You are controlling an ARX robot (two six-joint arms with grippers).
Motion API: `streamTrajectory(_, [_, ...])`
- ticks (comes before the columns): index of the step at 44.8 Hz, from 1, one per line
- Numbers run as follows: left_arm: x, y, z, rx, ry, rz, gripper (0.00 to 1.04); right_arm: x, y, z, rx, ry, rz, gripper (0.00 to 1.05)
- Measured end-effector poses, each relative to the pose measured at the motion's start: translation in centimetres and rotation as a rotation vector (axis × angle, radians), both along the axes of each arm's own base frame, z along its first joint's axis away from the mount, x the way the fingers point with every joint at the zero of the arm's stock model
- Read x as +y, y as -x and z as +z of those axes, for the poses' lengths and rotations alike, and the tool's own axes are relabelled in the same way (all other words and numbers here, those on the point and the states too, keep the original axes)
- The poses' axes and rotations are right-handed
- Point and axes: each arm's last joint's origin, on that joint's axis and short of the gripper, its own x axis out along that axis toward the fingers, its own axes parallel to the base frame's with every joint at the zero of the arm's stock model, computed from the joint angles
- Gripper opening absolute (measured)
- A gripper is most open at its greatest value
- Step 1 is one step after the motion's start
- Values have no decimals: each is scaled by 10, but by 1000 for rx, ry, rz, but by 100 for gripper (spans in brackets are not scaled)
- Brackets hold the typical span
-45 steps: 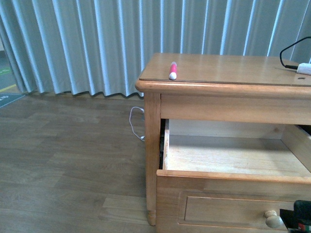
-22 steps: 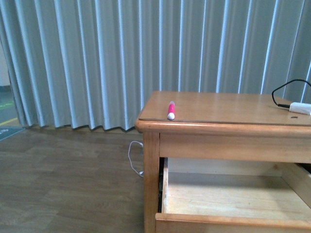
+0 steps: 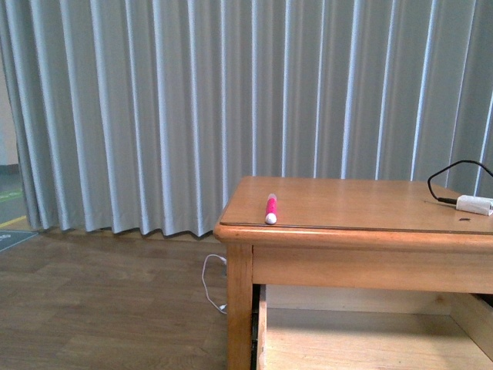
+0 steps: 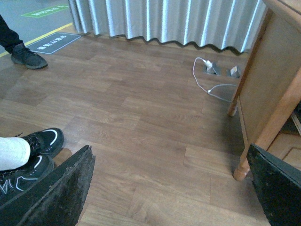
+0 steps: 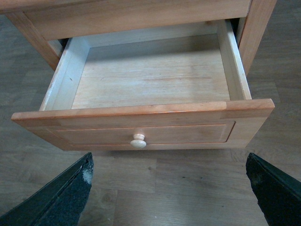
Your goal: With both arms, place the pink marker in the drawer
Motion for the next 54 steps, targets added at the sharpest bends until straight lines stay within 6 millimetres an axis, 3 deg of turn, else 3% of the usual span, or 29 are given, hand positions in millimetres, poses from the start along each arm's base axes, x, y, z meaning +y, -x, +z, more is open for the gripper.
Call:
streamTrajectory(2, [-6,-4,6,11,-8,3,98,0,0,0,0,0,0,96])
streamTrajectory(5, [-23,-17,35,-9,31,-64,98,0,0,0,0,-1,0,96])
streamTrajectory(10, [-51,-58,82,-68,27,-163,98,0,0,0,0,-1,0,96])
streamTrajectory(16, [-75,-105,100,-48,-11,-219,98,0,0,0,0,-1,0,96])
streamTrajectory(19, [-93,-142,107,-12,-34,-282,98,0,0,0,0,-1,0,96])
streamTrajectory(24, [-115,-185,120,-1,-46,-324,98,0,0,0,0,-1,0,96])
streamTrajectory(36, [-162,-256,132,53,-70,-374,98,0,0,0,0,-1,0,96])
streamTrajectory(45, [-199,-296,130,115,-96,-404,98,0,0,0,0,-1,-1,96])
streamTrajectory(54, [-219,-323,121,186,-101,-370,98,0,0,0,0,-1,0,96])
